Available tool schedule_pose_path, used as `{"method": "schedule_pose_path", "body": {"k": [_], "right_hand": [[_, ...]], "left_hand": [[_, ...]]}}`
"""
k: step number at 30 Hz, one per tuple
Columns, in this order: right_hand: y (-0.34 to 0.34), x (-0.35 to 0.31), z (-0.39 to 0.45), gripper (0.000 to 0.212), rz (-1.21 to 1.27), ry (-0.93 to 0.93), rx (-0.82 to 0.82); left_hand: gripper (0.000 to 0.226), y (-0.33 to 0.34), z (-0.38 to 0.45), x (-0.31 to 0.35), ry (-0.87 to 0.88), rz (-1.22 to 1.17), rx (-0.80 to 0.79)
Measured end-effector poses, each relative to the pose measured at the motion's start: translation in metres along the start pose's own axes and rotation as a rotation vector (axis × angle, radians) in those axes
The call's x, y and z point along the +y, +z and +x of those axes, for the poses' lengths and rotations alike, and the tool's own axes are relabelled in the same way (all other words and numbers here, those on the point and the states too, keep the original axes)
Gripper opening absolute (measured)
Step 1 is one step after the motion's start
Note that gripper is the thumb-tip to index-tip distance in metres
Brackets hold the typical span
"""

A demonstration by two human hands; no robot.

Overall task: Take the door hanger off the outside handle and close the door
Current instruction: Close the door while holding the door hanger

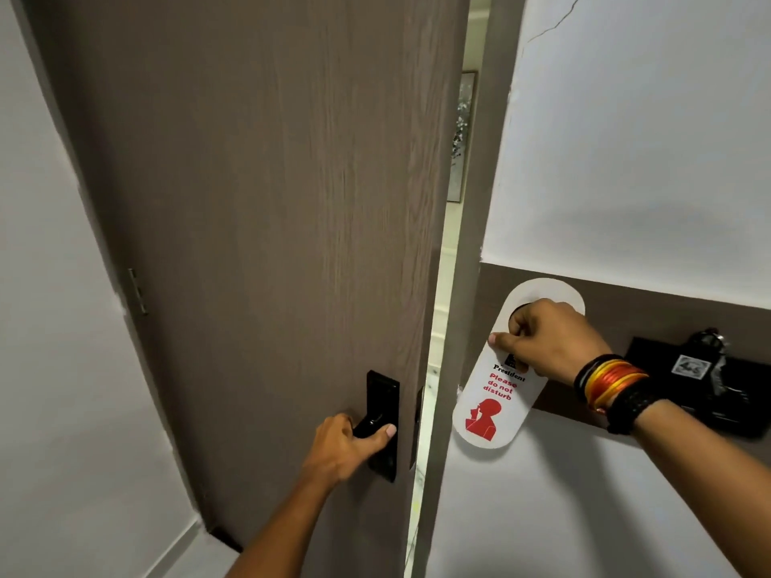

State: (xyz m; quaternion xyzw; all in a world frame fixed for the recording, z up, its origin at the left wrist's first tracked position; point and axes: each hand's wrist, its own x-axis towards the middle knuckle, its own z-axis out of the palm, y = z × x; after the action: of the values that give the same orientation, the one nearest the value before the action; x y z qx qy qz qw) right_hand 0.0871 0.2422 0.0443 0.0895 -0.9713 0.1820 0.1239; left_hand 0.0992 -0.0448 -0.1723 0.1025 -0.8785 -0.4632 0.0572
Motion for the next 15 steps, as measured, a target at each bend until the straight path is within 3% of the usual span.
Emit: {"method": "schedule_pose_path", "body": {"k": [10, 15], "right_hand": [[-0.002, 0.007, 0.003, 0.041, 0.005, 0.013, -0.054], [-0.003, 0.007, 0.006, 0.038, 0.109, 0.045, -0.124]], "left_hand": [[0.083, 0.017, 0.034, 0.03, -0.035, 0.031, -0.081], [0.072, 0.026, 0.049, 0.033, -0.059, 0.055, -0.1]]}}
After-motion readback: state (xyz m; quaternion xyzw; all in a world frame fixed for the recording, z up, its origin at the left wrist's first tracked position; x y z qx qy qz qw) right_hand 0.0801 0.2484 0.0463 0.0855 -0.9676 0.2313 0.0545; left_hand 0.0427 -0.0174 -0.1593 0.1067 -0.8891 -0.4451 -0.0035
